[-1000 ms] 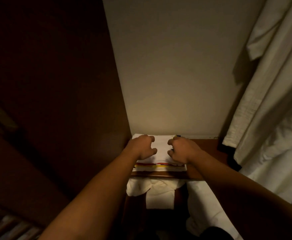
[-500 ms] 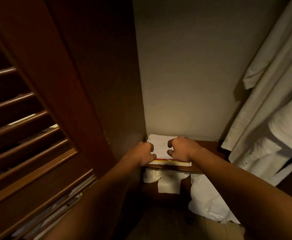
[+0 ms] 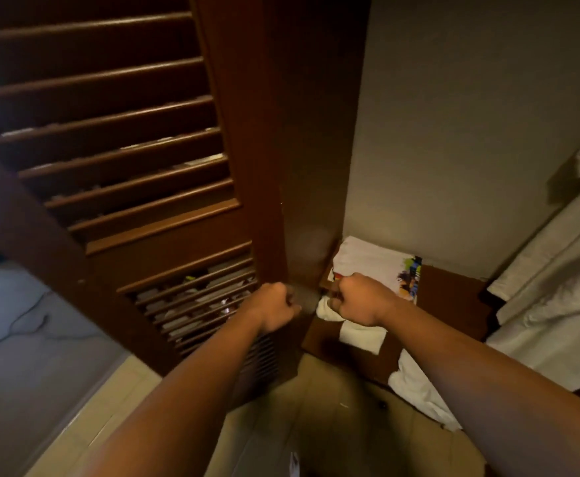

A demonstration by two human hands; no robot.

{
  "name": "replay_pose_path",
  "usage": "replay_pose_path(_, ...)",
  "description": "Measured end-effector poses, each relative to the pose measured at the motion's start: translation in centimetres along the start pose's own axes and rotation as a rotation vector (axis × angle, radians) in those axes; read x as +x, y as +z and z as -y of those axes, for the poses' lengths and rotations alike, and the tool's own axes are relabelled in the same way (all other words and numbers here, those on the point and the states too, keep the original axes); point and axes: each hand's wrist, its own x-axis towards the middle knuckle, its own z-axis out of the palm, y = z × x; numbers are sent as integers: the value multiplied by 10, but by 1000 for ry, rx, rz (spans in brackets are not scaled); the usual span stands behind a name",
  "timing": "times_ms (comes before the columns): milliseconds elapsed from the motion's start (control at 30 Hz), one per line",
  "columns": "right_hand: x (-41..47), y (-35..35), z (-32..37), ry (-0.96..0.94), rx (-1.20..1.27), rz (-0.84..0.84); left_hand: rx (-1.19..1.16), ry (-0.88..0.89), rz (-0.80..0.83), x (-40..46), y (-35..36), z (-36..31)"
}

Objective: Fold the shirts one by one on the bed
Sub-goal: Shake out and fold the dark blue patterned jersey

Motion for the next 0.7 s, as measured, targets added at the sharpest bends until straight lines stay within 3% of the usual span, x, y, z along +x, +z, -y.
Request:
replay_pose_path(333,-1,55,110,-249,-35,179,-249,-249,-103,-114,37,106)
replay_pose_path(700,54,120,286,-548,-133,374,-205,-582,-202,-205,47,270)
